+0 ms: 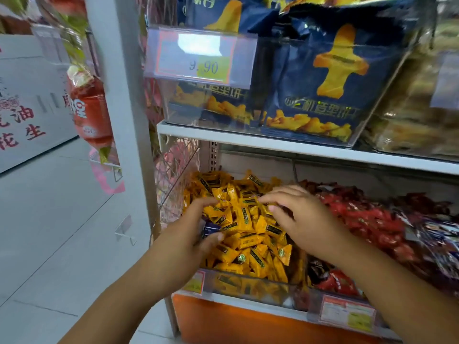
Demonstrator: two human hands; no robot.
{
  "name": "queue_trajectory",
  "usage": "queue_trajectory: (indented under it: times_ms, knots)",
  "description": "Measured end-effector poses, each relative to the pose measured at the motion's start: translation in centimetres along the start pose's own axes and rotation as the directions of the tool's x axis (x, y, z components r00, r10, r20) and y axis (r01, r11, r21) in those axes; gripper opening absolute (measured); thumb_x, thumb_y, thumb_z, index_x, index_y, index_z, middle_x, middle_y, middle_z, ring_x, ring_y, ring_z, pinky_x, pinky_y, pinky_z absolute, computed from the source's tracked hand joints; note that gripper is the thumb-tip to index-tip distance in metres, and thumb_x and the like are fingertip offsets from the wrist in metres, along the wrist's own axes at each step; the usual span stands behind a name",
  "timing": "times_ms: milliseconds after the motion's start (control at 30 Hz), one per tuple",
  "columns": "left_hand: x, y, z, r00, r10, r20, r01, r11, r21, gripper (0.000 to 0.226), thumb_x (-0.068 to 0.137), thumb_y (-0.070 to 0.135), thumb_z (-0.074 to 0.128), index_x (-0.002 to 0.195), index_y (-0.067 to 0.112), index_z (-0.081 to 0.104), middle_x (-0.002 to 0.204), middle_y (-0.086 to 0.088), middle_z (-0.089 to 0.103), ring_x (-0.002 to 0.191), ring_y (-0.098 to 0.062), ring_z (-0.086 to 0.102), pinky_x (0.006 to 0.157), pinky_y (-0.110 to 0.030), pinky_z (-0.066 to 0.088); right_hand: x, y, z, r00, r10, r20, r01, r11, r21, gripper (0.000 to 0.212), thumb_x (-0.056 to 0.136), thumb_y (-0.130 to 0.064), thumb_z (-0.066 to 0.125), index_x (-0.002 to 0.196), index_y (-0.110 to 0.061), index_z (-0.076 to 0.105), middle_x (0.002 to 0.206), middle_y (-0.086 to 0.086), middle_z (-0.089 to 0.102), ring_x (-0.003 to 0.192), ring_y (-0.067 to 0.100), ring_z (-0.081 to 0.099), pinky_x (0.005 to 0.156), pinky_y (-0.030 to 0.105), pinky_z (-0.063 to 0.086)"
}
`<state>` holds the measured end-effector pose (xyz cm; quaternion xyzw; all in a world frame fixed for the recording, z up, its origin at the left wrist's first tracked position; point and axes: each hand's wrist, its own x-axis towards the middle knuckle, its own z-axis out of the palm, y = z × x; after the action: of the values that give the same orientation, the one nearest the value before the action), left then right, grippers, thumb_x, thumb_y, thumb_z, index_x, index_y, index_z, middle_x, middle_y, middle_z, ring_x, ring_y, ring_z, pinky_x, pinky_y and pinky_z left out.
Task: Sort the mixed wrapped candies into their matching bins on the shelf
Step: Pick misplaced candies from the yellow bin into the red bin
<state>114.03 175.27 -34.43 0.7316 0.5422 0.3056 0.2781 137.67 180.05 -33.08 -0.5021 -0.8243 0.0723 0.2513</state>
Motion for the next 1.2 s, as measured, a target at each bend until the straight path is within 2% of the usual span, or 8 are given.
queue_trajectory:
  times_ms: [100, 200, 367, 567, 700, 833, 1033, 1200]
  knots:
    - [-0.2, 1.8, 1.0, 0.999, -0.003, 0.048, 0.005, 0.999, -0.045, 0.084, 0.088, 0.040, 0.061, 0.141, 0.059, -0.001, 0.119, 0.007, 0.061, 0.104, 0.008, 0.053, 0.072, -0.005, 0.042, -2.7, -2.6, -1.2, 0.997, 0.076, 0.002, -0.074, 0.957, 0.281, 0.020, 0.091, -0.031, 0.062, 0.109, -0.038, 0.069, 0.098, -0.027, 0.060, 0.095, -0.010, 0.053, 0.081, 0.007, 0.041]
    - [-0.5, 3.6, 2.4, 0.992, 0.065, 0.106, -0.062, 0.998, -0.029, 0.100, 0.086, 0.037, 0.067, 0.137, 0.064, -0.015, 0.087, -0.006, 0.066, 0.079, -0.008, 0.064, 0.075, -0.029, 0.053, -4.4, -3.7, -2.0, 0.989, 0.099, 0.109, -0.138, 0.885, 0.446, 0.024, 0.086, -0.032, 0.068, 0.111, -0.035, 0.069, 0.097, -0.016, 0.062, 0.085, 0.000, 0.058, 0.073, 0.013, 0.046]
    - [-0.7, 6.0, 5.0, 0.978, 0.091, 0.188, -0.090, 0.996, -0.014, 0.105, 0.085, 0.033, 0.070, 0.140, 0.060, -0.015, 0.091, -0.001, 0.064, 0.075, -0.002, 0.060, 0.061, -0.014, 0.043, -6.6, -2.5, -1.4, 0.991, 0.115, 0.074, -0.137, 0.810, 0.570, 0.012, 0.083, -0.013, 0.074, 0.092, -0.020, 0.077, 0.089, -0.004, 0.061, 0.071, 0.008, 0.063, 0.071, 0.023, 0.052]
    - [-0.1, 6.9, 6.8, 0.982, 0.132, 0.133, -0.125, 0.991, -0.054, 0.076, 0.083, 0.034, 0.071, 0.139, 0.054, 0.024, 0.106, 0.024, 0.056, 0.083, 0.007, 0.057, 0.067, -0.013, 0.045, -9.5, -0.2, -3.9, 0.948, 0.259, -0.185, -0.138, 0.858, 0.494, 0.021, 0.088, -0.012, 0.066, 0.079, -0.031, 0.065, 0.078, -0.011, 0.059, 0.065, 0.006, 0.062, 0.063, 0.015, 0.046]
    - [0.4, 6.4, 6.6, 0.982, 0.175, 0.072, -0.181, 0.979, 0.088, 0.056, 0.086, 0.038, 0.064, 0.128, 0.058, 0.033, 0.112, 0.032, 0.049, 0.093, 0.016, 0.046, 0.074, -0.016, 0.042, -12.4, 5.4, -8.5, 0.775, 0.296, -0.559, -0.275, 0.953, 0.123, 0.009, 0.091, -0.014, 0.062, 0.087, -0.022, 0.064, 0.088, -0.006, 0.056, 0.073, 0.003, 0.052, 0.069, 0.006, 0.039]
    - [0.9, 6.3, 7.0, 0.980, 0.176, 0.089, -0.189, 0.970, 0.155, 0.045, 0.086, 0.042, 0.061, 0.115, 0.062, 0.034, 0.108, 0.038, 0.040, 0.088, 0.021, 0.043, 0.067, -0.011, 0.039, -14.9, 11.8, -11.2, 0.608, 0.451, -0.653, -0.609, 0.793, -0.020, 0.014, 0.087, -0.007, 0.067, 0.101, -0.006, 0.068, 0.102, 0.014, 0.059, 0.092, 0.020, 0.055, 0.079, 0.020, 0.037]
    - [2.1, 5.5, 6.8, 0.974, 0.216, 0.069, -0.227, 0.941, 0.251, 0.046, 0.087, 0.041, 0.060, 0.129, 0.048, 0.043, 0.124, 0.028, 0.038, 0.121, 0.001, 0.030, 0.101, -0.022, 0.026, -15.1, 7.5, -6.1, 0.877, 0.419, -0.236, -0.454, 0.884, -0.113, 0.037, 0.101, -0.038, 0.041, 0.136, -0.031, 0.050, 0.141, -0.013, 0.040, 0.136, 0.010, 0.026, 0.116, 0.033, 0.018]
    - [4.7, 3.7, 6.7, 0.974, 0.219, 0.056, -0.224, 0.895, 0.385, 0.043, 0.093, 0.040, 0.057, 0.135, 0.033, 0.051, 0.145, 0.015, 0.041, 0.140, -0.007, 0.025, 0.111, -0.020, 0.016, -12.3, 5.0, -4.0, 0.934, 0.299, -0.196, -0.327, 0.936, -0.128, 0.056, 0.095, -0.059, 0.017, 0.133, -0.037, 0.051, 0.134, -0.024, 0.039, 0.140, 0.006, 0.022, 0.121, 0.040, 0.010]
